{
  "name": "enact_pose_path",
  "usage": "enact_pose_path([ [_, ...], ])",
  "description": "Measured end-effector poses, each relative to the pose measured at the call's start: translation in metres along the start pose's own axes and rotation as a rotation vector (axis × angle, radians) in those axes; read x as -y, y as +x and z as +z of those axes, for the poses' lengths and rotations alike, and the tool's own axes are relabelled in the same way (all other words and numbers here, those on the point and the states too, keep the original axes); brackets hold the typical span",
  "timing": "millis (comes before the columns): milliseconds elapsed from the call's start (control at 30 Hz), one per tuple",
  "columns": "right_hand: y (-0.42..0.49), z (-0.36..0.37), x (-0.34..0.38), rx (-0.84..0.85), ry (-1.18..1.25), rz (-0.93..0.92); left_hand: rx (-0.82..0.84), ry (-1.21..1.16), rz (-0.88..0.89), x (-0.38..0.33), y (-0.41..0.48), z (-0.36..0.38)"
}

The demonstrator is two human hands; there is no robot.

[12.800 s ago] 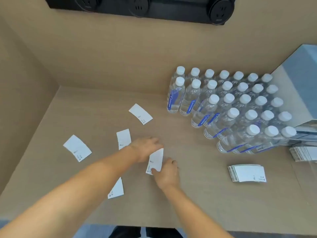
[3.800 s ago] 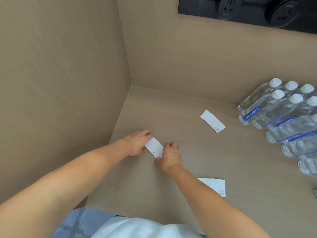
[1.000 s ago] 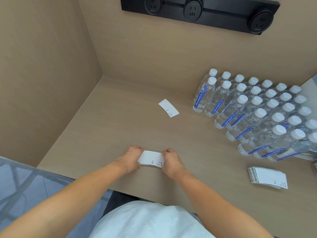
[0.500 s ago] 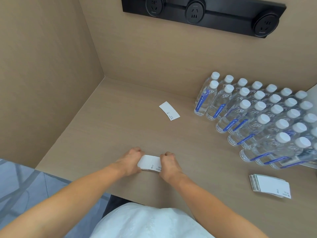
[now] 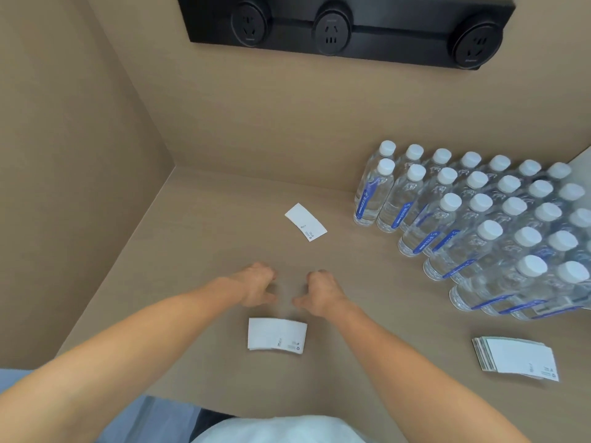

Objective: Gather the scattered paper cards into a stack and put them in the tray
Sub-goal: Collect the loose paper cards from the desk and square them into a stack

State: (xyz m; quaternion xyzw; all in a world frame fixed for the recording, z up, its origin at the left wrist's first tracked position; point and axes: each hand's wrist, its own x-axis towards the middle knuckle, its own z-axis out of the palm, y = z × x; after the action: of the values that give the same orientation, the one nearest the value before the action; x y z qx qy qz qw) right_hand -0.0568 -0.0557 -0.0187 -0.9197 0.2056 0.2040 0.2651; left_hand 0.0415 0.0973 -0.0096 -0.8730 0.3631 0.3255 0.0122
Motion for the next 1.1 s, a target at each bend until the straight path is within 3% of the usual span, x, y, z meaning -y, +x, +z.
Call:
enact_pose_path([
  [467,0.104,-0.047,-0.004,-0.238,0.115,0.121,-0.134,0.224,0.090,-0.006,0.112,-0.097],
  [767,0.132,-0.036,-0.012,-0.233,0.086,0.183,-0.106,0.286,0.121,0.006,0.159,-0.114],
  [1100,0.130,-0.030,-0.011,-0.235,0.037,0.125,-0.091,0.346,0.158,0.011,0.164,-0.106],
])
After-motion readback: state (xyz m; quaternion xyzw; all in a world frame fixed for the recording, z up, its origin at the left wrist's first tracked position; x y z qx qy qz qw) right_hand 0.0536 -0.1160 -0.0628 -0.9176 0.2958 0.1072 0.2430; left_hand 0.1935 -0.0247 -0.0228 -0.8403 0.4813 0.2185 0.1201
